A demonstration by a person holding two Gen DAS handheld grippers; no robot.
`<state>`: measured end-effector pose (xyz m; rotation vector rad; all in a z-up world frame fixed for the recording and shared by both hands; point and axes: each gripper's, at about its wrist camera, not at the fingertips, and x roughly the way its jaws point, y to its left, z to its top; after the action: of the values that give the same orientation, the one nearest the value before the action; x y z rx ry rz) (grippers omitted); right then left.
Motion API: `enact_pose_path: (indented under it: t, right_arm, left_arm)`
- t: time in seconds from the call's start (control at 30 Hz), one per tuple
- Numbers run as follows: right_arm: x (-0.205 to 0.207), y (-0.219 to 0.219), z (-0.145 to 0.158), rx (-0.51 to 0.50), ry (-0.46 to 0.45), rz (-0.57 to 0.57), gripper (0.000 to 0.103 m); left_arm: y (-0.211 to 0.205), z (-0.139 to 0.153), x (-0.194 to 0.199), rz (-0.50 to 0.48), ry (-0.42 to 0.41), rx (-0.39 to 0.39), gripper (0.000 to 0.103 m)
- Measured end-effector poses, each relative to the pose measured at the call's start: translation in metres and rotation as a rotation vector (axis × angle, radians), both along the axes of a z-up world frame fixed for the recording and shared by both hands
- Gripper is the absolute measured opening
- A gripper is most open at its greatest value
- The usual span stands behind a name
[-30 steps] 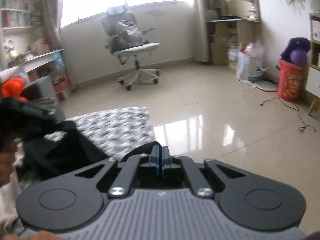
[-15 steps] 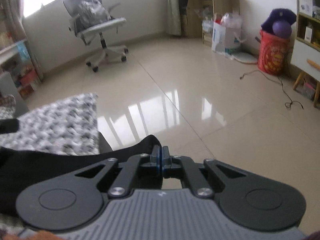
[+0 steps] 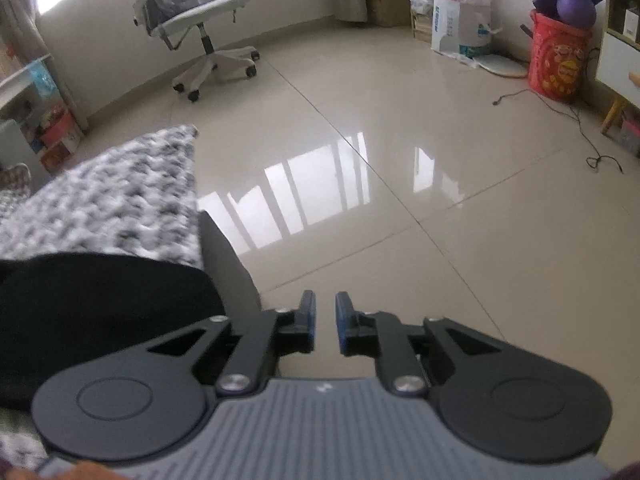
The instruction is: Fold clothes
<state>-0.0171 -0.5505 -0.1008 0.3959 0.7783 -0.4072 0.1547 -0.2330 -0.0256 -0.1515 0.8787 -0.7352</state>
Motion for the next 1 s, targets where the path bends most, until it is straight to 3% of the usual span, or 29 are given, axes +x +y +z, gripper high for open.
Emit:
enact_pose_path:
  t: [0.03, 0.1, 0.6, 0.73, 0.93, 1.0]
  right_arm:
    - [-0.001, 0.003, 0.005, -0.006, -0.01, 0.002, 0.036]
    - [-0.002, 0.011, 0.016, -0.027, -0.04, 0.014, 0.043]
    - [0.045, 0.082, 0.063, -0.041, -0.131, 0.353, 0.044]
    - [0.062, 0.098, 0.061, -0.054, -0.138, 0.435, 0.044]
    - [0.08, 0.108, 0.049, -0.08, -0.14, 0.532, 0.044]
    - [0.083, 0.111, 0.043, -0.089, -0.138, 0.559, 0.044]
  left_arm:
    - [0.008, 0.002, 0.002, 0.013, -0.005, 0.007, 0.051]
    - [0.023, 0.005, 0.006, 0.035, -0.022, 0.028, 0.057]
    - [0.114, 0.026, 0.061, 0.115, -0.16, 0.214, 0.074]
    - [0.13, 0.019, 0.081, 0.118, -0.174, 0.235, 0.074]
    - [0.145, 0.001, 0.102, 0.075, -0.175, 0.186, 0.072]
    - [0.144, -0.004, 0.105, 0.048, -0.178, 0.177, 0.065]
